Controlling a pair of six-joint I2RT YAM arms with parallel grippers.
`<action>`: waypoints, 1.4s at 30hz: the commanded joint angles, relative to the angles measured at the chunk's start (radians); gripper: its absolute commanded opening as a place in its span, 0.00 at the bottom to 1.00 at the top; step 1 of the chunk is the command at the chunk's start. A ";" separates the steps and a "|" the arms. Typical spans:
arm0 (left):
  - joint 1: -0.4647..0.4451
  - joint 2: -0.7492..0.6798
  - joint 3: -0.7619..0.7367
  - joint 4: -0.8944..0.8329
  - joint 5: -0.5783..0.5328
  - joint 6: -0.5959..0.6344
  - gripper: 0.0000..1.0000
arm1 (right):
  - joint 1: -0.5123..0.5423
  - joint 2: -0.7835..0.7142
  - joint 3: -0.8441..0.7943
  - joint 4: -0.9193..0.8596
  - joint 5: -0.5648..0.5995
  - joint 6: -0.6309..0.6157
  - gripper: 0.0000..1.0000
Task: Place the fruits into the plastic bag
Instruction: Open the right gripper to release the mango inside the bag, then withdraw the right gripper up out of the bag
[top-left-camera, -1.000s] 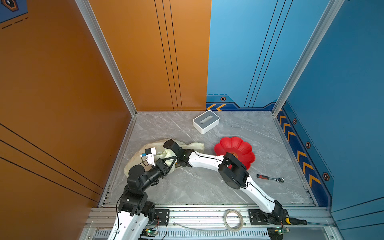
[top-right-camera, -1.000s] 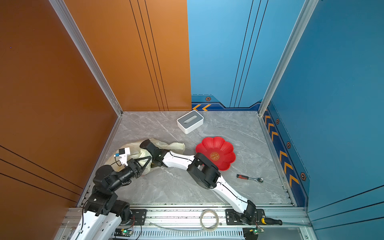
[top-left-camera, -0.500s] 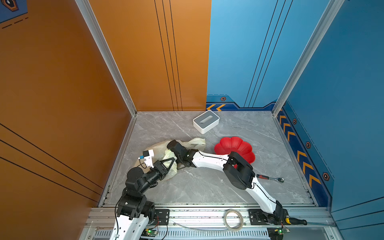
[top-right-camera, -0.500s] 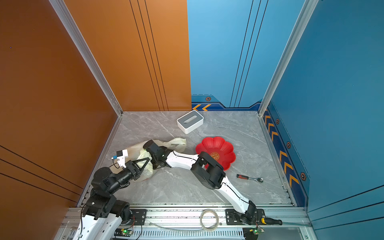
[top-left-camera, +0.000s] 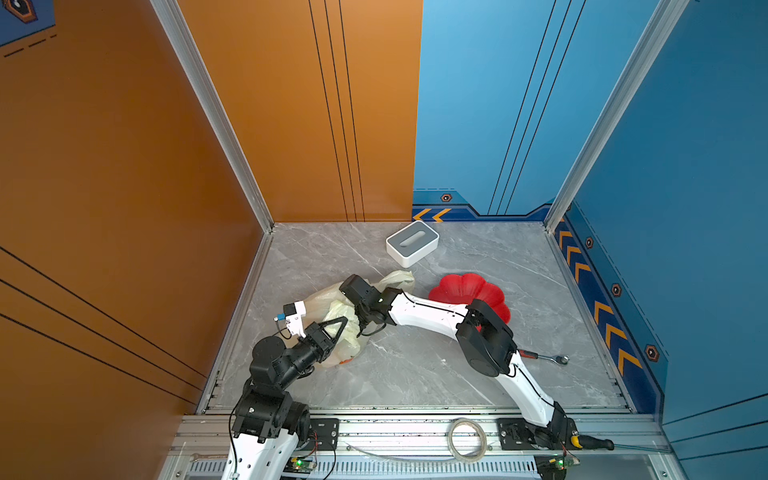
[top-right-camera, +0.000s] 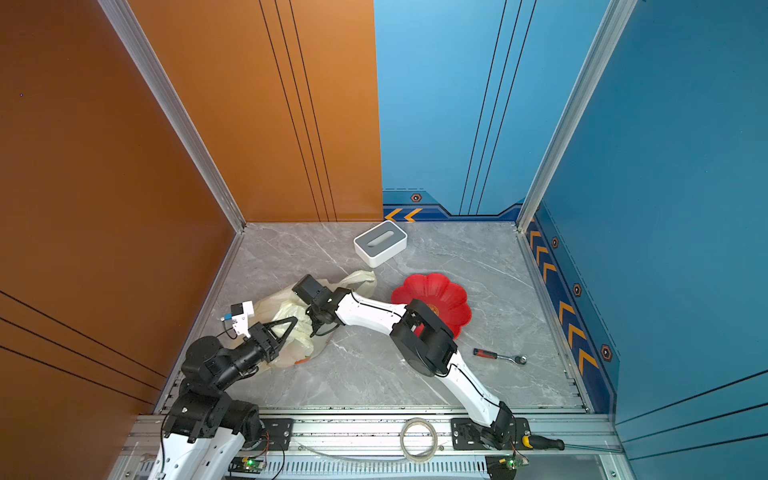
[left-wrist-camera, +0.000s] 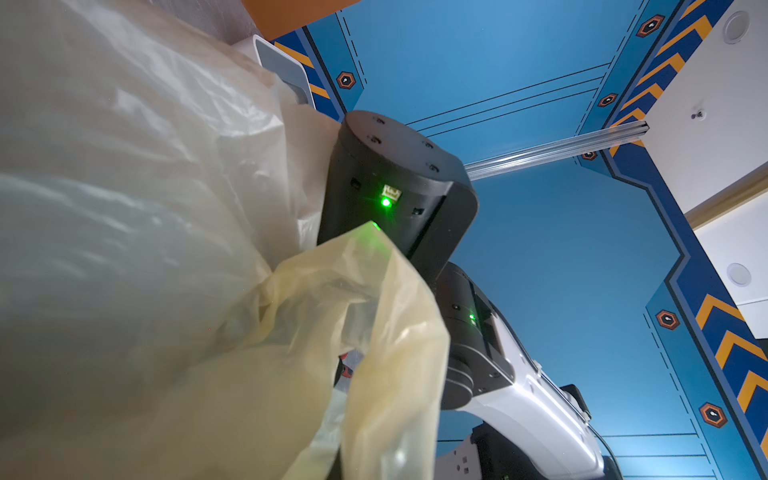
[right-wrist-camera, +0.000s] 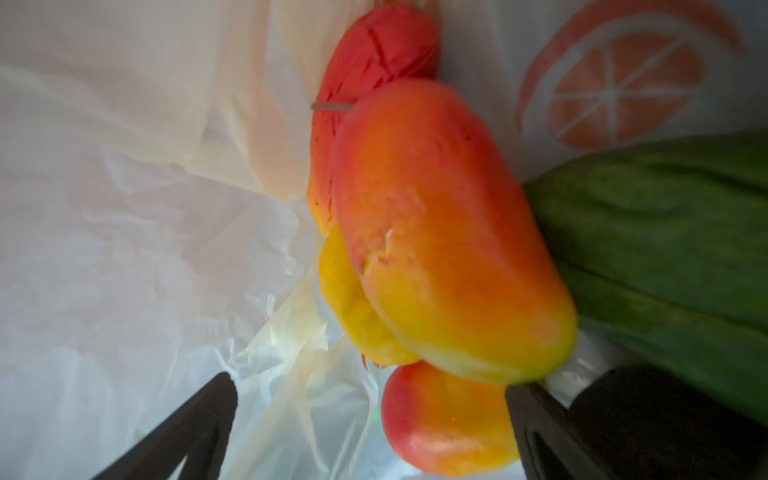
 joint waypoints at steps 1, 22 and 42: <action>0.009 -0.016 -0.013 -0.001 0.006 0.002 0.00 | -0.017 -0.045 0.053 -0.240 0.042 -0.146 1.00; 0.013 -0.040 0.044 -0.083 0.025 0.006 0.00 | -0.052 -0.192 -0.175 0.332 0.101 -0.180 1.00; 0.023 -0.039 0.019 -0.066 0.019 0.001 0.00 | -0.132 -0.204 0.136 -0.579 0.289 -0.553 1.00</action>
